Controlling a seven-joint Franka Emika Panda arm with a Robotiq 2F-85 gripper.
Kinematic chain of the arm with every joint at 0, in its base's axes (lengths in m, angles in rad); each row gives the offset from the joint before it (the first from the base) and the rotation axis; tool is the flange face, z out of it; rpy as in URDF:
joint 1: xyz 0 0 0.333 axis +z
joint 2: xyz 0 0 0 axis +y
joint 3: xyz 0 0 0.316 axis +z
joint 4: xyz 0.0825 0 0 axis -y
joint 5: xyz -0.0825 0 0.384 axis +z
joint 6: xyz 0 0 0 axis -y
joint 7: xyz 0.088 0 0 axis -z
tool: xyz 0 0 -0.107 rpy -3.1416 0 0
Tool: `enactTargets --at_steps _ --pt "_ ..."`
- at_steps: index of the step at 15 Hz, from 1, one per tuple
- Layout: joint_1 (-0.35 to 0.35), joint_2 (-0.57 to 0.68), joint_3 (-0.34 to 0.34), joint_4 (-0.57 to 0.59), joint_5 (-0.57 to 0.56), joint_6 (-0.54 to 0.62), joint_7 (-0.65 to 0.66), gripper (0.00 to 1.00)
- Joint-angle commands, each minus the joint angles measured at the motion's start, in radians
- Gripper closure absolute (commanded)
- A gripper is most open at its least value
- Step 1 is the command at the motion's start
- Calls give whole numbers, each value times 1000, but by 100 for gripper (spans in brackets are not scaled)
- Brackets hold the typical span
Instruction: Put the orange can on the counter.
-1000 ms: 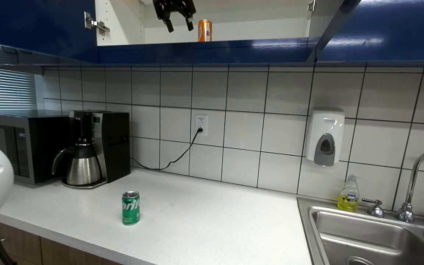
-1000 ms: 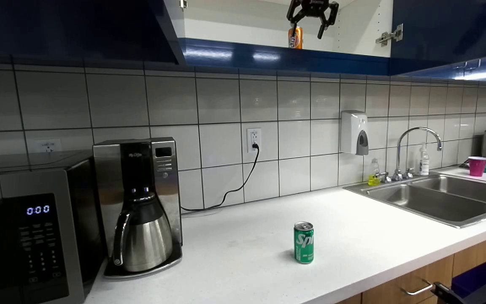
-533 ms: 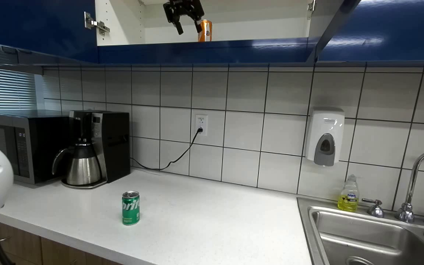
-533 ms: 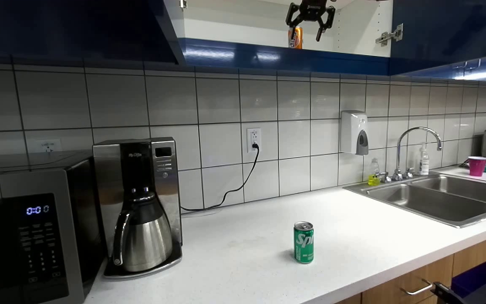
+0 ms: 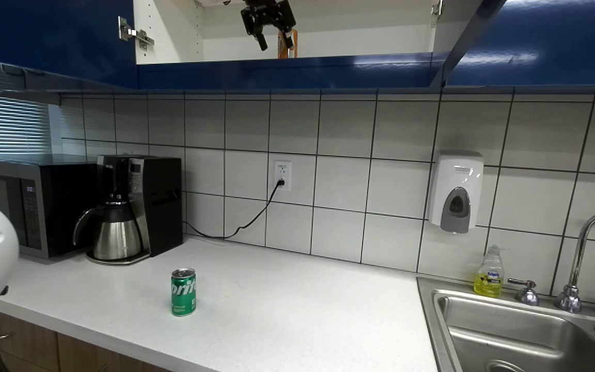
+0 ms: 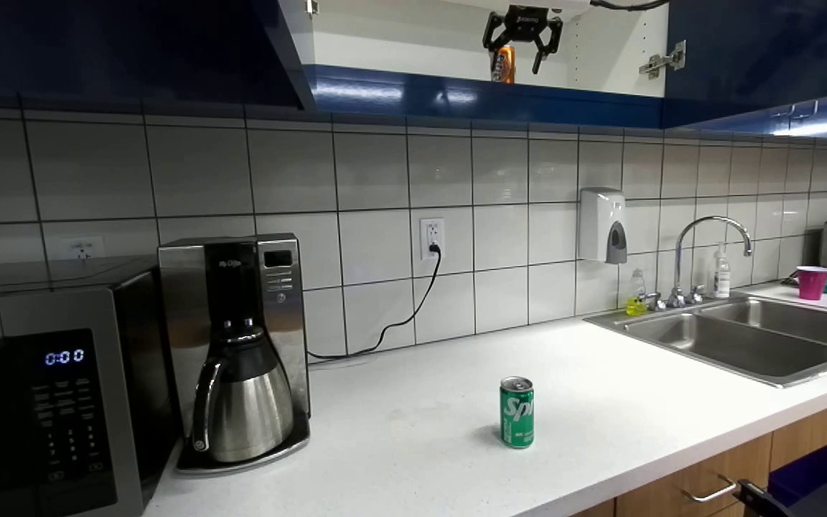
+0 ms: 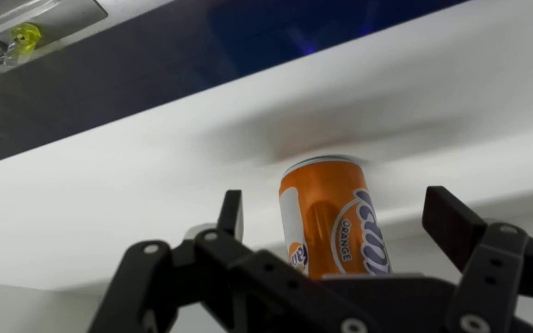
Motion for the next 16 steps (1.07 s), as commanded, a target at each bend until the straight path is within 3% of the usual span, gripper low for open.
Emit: enactTargets --at_steps 1,16 --pt "-2 50 1 77 -29 5 32 0" --pt "7 158 -3 202 -51 6 51 0"
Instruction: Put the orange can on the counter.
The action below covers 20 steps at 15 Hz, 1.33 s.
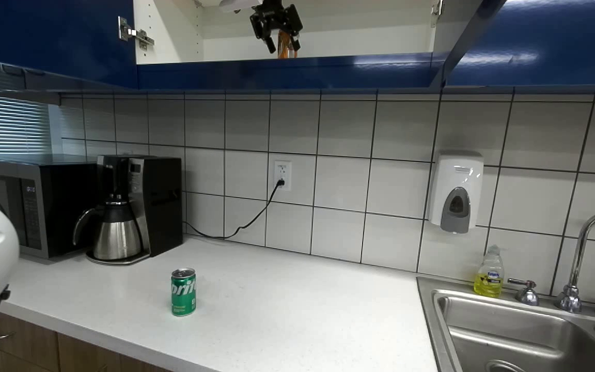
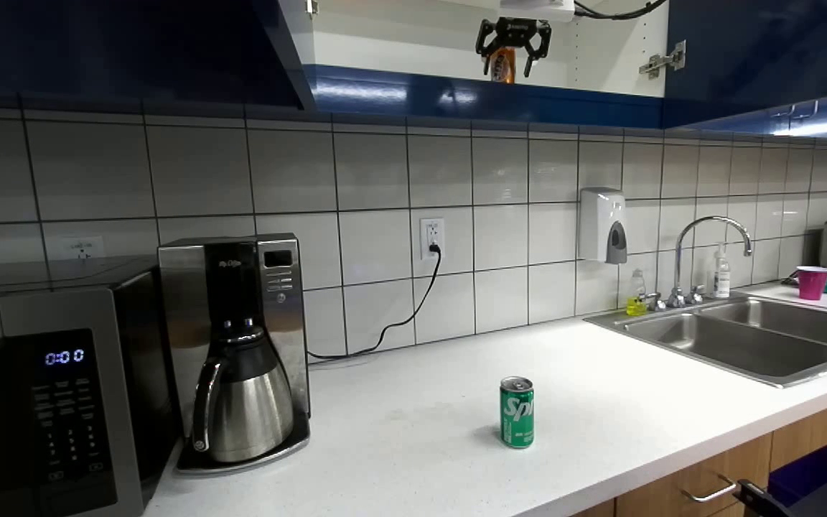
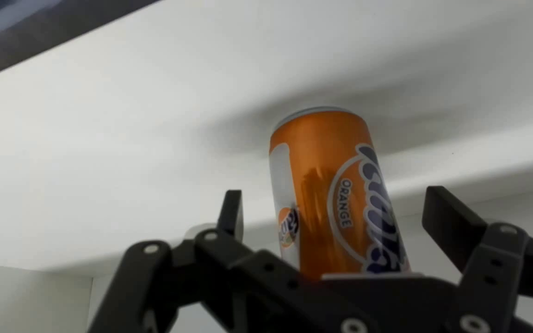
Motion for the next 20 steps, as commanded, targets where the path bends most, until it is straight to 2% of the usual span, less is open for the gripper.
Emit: enactTargets --at_steps 1,15,16,17,20 --pt "6 36 1 59 -23 -4 31 0" --pt "31 88 -1 84 -51 23 85 0" --pt "32 90 -1 83 -54 29 87 25" --pt "33 91 -1 83 -55 30 90 26" --pt "34 93 -1 82 -55 43 92 51"
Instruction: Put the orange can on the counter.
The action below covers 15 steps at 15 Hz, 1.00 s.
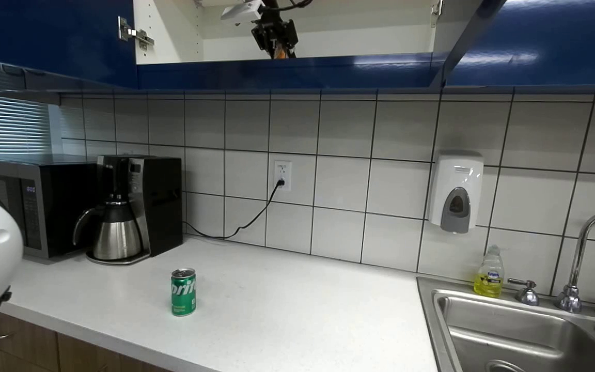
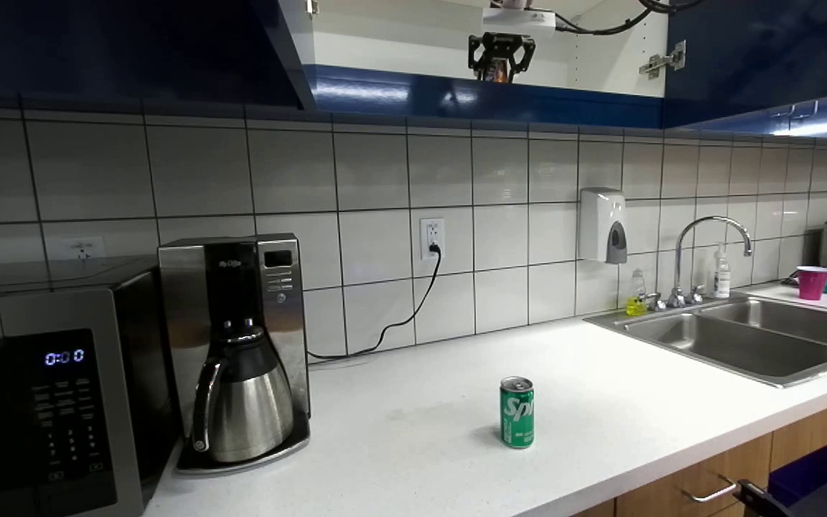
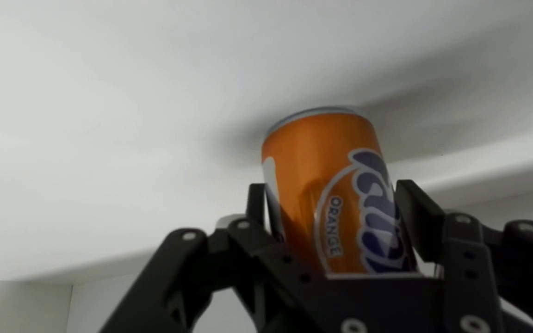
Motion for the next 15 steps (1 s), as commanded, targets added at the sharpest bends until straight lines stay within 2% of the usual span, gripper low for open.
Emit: enactTargets --at_steps 1,2,7,15 --pt "8 17 -1 28 -22 17 34 58" --pt "8 17 -1 28 -21 20 35 62" --pt "9 7 1 17 -12 14 32 62" --pt "30 -105 13 -91 4 -49 10 62"
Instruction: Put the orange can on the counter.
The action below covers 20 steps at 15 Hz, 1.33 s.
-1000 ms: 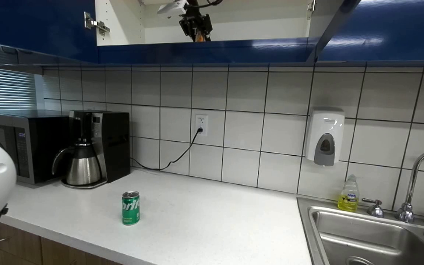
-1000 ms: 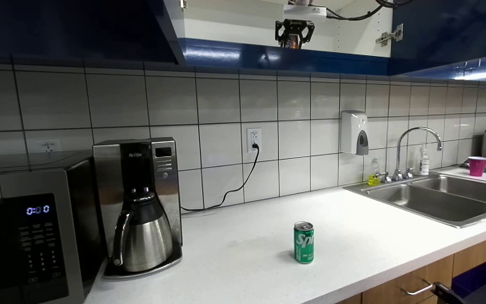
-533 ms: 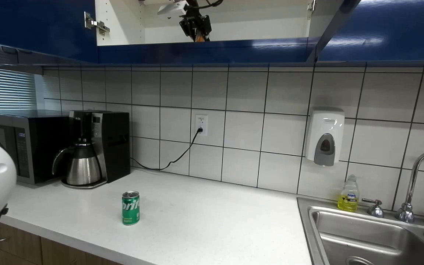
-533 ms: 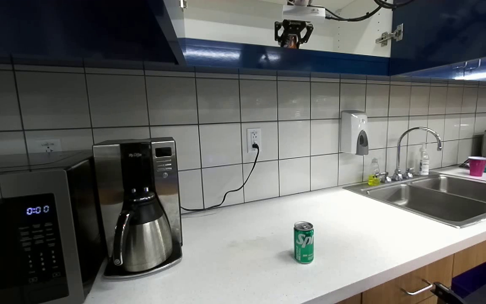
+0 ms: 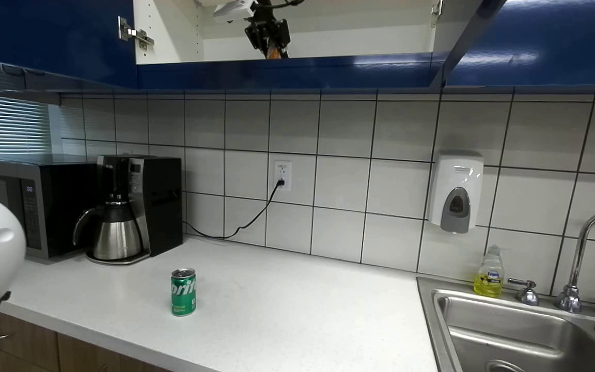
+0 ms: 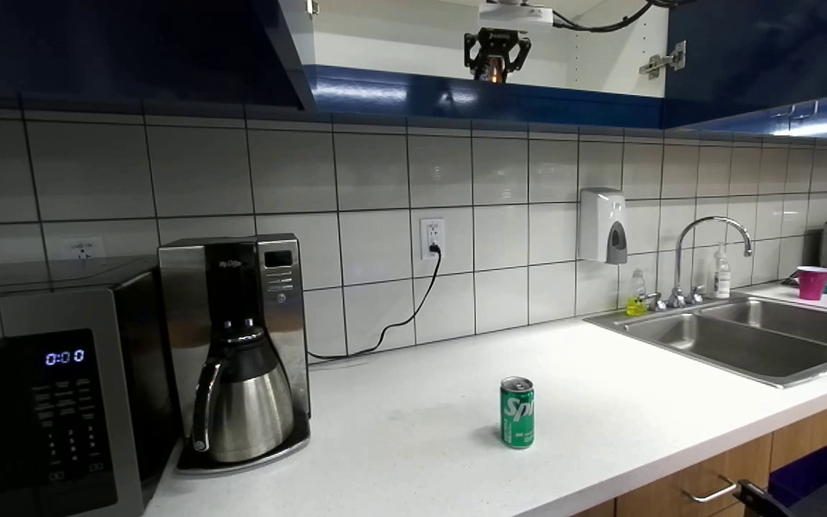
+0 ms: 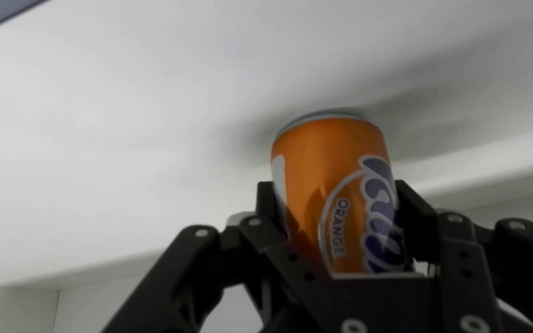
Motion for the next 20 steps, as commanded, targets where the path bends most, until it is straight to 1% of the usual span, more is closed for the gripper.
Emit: enactTargets --at_steps 1,8,10,12,16,17,20 --pt "13 -91 9 -73 1 -48 10 62" --pt "34 -228 10 -170 2 -108 9 62" --pt "38 -271 8 -206 10 -141 2 62" --pt "41 -316 5 -251 21 -175 -2 62" --pt "40 -396 -2 -359 33 -207 -7 62" --pt "9 -408 19 -377 51 -220 -22 62" --pt "-5 -451 12 -469 74 -226 -23 62"
